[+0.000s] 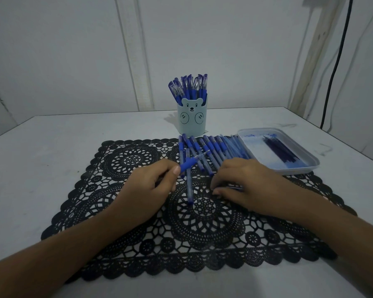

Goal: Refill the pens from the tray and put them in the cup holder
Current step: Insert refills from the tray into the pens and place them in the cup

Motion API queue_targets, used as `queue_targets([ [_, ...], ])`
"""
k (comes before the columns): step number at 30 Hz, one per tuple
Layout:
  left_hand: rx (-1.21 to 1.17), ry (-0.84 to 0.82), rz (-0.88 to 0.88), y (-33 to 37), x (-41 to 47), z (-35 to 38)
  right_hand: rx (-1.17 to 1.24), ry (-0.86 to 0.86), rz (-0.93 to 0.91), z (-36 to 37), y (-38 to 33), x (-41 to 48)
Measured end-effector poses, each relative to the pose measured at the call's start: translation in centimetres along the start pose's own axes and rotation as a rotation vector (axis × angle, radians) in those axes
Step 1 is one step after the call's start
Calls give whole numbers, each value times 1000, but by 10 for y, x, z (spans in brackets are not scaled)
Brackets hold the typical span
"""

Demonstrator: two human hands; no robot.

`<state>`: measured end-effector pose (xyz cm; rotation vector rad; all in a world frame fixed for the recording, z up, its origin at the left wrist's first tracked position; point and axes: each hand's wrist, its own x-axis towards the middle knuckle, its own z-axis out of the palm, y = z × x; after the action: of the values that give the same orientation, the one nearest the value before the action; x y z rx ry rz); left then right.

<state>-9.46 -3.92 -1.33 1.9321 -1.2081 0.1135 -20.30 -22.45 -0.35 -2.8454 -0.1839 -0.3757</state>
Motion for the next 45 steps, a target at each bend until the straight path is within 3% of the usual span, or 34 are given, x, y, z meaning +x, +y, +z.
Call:
queue_targets([
  [6,49,-22,143,-8,-1,2,459,362,122,-6,-6,0],
  [14,51,-19,201,-11,0,3,519,480,133,-5,-9,-1],
  [24,163,-40,307,-13,-2,3,429,308,103,-3,-15,-1],
  [29,173,-69,341,-12,-3,4,232,306,100,2,-17,-3],
  [34,169,-39,314,-15,-2,4,300,212,80,-3,-15,-2],
  [45,195,-83,317,-14,-2,5,251,201,88,-2,-14,-3],
])
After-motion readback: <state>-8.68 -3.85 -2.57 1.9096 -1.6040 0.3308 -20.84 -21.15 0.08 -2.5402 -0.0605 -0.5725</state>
